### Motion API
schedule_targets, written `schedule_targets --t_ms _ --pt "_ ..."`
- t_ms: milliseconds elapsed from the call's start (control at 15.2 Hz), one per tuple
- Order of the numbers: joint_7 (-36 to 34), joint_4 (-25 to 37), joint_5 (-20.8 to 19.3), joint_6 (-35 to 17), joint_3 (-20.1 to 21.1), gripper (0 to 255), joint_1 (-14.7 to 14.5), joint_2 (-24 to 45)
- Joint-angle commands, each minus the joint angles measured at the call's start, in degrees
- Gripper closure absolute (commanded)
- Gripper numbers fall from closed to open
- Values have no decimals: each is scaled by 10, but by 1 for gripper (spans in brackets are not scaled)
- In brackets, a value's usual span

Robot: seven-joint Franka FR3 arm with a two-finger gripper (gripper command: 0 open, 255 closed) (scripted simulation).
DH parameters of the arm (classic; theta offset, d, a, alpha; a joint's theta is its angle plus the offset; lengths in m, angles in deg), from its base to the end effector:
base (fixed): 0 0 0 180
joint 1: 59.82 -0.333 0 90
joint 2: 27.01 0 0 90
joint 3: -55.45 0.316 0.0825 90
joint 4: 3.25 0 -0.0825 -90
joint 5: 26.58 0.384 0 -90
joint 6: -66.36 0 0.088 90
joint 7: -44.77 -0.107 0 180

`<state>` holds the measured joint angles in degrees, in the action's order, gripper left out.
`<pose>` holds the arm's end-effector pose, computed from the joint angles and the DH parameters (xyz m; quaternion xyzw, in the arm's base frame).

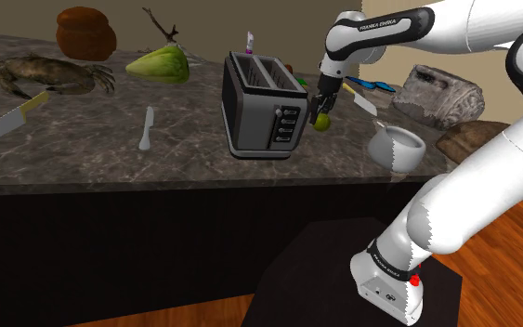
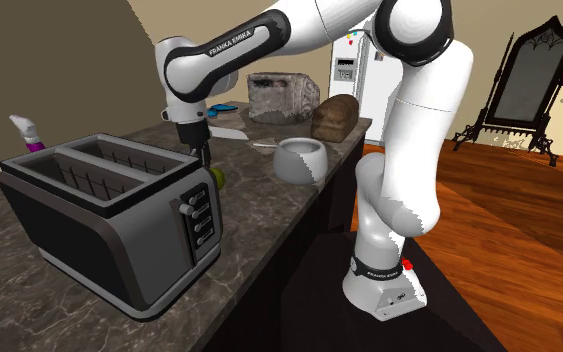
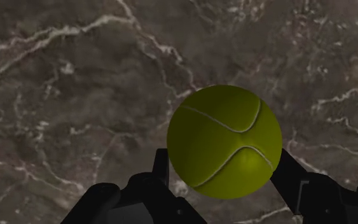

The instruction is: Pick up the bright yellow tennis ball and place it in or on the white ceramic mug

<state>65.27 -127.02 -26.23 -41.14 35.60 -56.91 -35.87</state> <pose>0.4508 -0.1932 0.4490 -0.9970 0.0171 0.0537 0.0523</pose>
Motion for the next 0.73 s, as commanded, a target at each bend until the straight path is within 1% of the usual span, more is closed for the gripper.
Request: schedule_targets --t_ms 0,660 --pt "-1 8 -1 12 1 255 0 -4" --pt "-8 72 -4 89 4 255 -1 -18"
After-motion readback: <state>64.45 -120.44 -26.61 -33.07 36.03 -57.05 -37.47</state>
